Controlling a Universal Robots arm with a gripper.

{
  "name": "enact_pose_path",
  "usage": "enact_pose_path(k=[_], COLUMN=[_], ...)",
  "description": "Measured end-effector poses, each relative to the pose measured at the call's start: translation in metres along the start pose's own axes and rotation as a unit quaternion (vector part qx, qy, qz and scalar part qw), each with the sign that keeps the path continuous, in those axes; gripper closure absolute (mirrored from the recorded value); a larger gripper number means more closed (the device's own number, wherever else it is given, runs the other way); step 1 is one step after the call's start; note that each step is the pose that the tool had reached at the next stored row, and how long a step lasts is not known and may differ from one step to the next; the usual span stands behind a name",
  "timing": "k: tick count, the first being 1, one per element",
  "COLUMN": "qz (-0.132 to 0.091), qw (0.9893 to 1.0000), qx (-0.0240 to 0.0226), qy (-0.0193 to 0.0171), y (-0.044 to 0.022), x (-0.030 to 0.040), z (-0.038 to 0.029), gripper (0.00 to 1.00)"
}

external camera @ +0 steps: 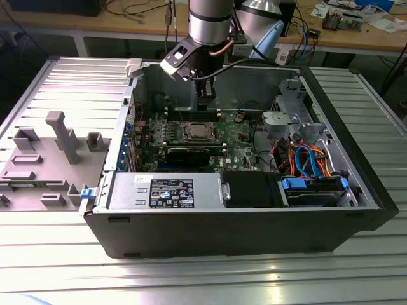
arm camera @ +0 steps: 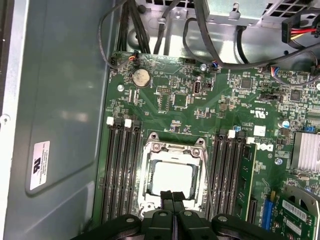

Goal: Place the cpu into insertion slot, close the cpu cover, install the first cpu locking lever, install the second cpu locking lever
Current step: 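Install the first cpu locking lever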

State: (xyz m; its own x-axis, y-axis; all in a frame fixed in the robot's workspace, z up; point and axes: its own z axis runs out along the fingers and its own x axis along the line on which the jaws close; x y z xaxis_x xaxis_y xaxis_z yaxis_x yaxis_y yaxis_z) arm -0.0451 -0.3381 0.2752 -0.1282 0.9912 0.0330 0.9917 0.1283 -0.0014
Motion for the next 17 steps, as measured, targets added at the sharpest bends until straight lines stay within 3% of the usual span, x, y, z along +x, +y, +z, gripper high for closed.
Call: enact_pose_path(k=[7,17], qz=[-0.024,-0.025], qw=[0.9997,0.9997], qx=[0.0008,0.0008], qy=[0.0000,0.0000], y=[0.0000,0.0000], x=[0.0000,0.0000], z=[0.0000,0.0000], gripper=[0.89,0.89])
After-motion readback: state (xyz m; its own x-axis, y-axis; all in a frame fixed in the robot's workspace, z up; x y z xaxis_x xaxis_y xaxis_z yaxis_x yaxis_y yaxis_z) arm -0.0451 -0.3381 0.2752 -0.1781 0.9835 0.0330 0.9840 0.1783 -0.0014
